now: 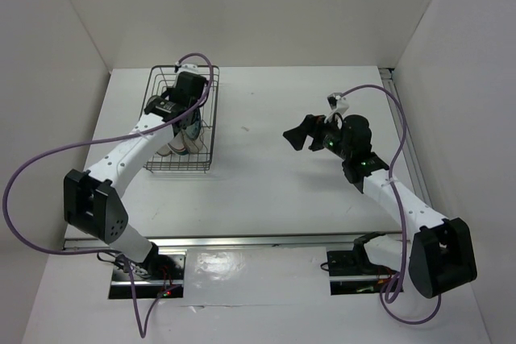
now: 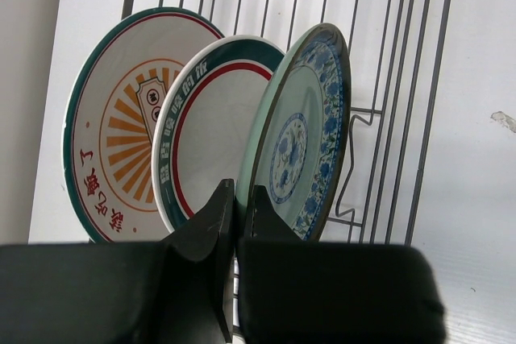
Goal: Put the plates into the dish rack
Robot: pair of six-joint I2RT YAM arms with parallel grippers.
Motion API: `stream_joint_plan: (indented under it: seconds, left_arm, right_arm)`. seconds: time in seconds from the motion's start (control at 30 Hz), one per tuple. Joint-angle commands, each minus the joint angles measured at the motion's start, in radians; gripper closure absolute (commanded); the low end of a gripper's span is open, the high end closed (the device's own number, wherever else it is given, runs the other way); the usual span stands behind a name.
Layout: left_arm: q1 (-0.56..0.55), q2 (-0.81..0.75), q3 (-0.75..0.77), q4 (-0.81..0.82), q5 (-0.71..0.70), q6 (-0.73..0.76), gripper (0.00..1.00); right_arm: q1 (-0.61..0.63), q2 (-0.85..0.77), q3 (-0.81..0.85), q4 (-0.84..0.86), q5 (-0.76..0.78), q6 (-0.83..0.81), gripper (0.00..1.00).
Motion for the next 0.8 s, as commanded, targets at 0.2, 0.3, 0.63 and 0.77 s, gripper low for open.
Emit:
stream_joint_plan:
  seconds: [0.2, 0.3, 0.63, 0.77]
  left_arm:
    - [-0.003, -0.006, 0.042, 0.022, -0.029, -0.002, 1.0]
    - [-0.003, 0.013, 0.042, 0.022, -0.029, -0.002, 1.0]
    - [-0.021, 0.043, 0.051, 0.013, 0.002, -0.002, 0.87]
    - [-0.021, 0.053, 0.051, 0.004, 0.002, -0.002, 0.82]
  right_arm:
    - [-0.006, -0.016, -0.015, 0.069, -0.014, -0.018, 0.0]
    - [-0.006, -0.025, -0.015, 0.069, -0.014, -0.018, 0.0]
    - [-0.016, -0.025, -0.015, 0.069, -0.023, -0.018, 0.0]
    - [-0.016, -0.025, -0.024, 0.069, -0.023, -0.018, 0.0]
